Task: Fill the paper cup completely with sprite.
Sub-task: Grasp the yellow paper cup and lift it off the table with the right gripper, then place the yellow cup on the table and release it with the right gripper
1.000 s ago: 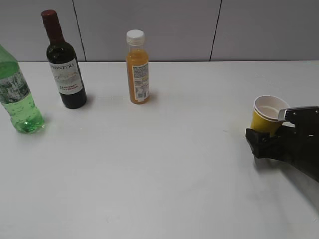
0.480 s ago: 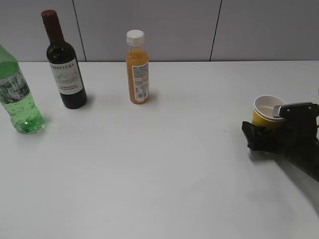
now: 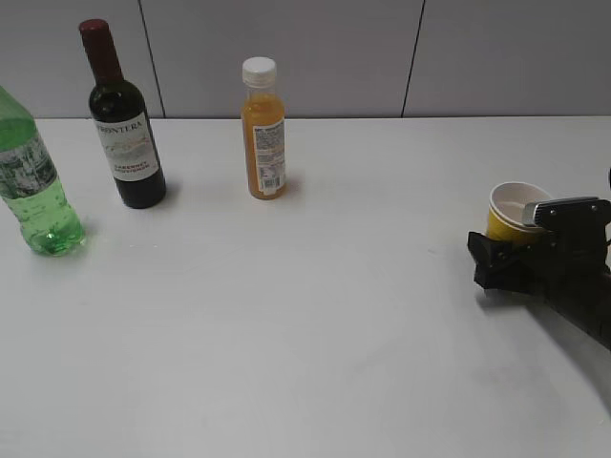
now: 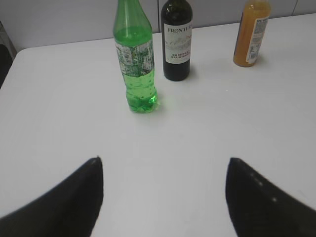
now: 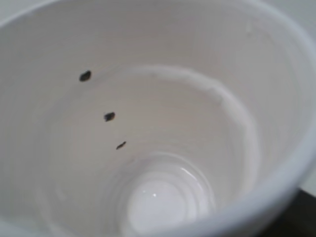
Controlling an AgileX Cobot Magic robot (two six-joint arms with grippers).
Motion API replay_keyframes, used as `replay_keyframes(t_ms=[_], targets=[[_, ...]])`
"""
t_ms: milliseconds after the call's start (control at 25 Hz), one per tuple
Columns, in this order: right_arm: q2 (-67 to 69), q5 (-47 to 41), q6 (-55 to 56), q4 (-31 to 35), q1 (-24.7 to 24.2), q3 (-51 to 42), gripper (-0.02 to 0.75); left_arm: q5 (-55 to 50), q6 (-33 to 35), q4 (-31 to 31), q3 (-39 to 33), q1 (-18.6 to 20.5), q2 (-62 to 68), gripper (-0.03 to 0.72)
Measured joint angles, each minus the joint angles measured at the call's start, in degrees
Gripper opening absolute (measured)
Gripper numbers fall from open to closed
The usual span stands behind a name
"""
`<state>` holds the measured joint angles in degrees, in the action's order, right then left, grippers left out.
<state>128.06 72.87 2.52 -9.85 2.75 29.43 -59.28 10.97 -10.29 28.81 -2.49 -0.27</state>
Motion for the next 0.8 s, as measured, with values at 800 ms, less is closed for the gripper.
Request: replay_keyframes(t_ms=[800], targets=[[-4.34, -2.97, -1.32, -4.60, 0.00, 0.00, 0.455, 0.00, 0.00, 0.00, 0.00, 0.00, 0.00, 0.588]])
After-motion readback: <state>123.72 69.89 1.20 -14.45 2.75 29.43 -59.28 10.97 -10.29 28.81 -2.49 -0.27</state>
